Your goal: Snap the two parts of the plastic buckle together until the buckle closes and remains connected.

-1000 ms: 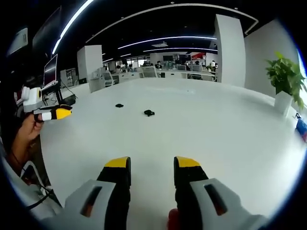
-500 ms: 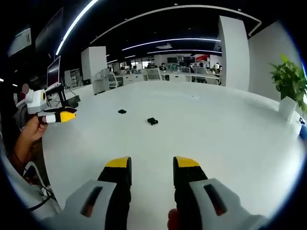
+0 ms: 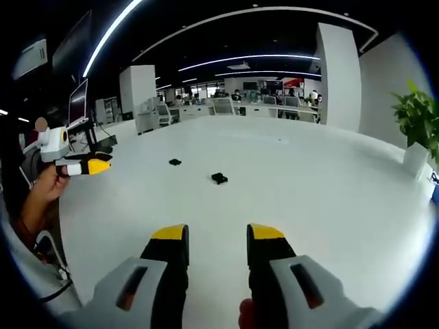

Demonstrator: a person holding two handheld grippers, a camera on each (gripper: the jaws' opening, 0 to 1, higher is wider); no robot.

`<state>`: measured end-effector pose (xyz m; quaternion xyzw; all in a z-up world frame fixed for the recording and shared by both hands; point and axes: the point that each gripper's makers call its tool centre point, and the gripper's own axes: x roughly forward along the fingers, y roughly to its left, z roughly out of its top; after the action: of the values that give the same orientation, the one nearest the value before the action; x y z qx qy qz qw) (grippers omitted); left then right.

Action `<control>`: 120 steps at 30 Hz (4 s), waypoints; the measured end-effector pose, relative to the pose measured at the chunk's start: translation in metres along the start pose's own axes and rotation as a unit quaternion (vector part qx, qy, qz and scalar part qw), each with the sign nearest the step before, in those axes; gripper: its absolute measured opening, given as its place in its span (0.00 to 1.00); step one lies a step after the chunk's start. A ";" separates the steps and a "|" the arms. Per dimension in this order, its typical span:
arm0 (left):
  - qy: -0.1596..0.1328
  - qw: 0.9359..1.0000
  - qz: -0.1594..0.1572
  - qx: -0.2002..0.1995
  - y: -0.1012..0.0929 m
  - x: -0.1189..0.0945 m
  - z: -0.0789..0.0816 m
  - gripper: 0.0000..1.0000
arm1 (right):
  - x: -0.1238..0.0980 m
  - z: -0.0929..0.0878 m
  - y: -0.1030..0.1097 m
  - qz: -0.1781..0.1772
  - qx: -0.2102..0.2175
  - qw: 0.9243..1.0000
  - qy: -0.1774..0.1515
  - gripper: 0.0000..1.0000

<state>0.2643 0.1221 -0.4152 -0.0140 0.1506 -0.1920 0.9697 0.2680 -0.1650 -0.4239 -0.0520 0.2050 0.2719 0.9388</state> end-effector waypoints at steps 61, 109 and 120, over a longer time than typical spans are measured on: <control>-0.004 1.000 -0.030 0.009 0.003 0.021 0.014 0.40 | 0.034 0.019 0.002 0.036 -0.016 0.999 0.000 0.29; 0.018 0.997 -0.075 0.026 0.008 0.051 0.010 0.39 | 0.068 0.032 -0.001 0.066 -0.030 0.997 0.009 0.25; 0.017 0.996 -0.079 0.033 0.009 0.059 0.014 0.38 | 0.073 0.038 -0.003 0.079 -0.032 0.996 0.006 0.25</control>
<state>0.3237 0.1078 -0.4192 0.0098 0.1591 -0.2733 0.9486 0.3393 -0.1236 -0.4193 -0.0678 0.2050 0.3512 0.9111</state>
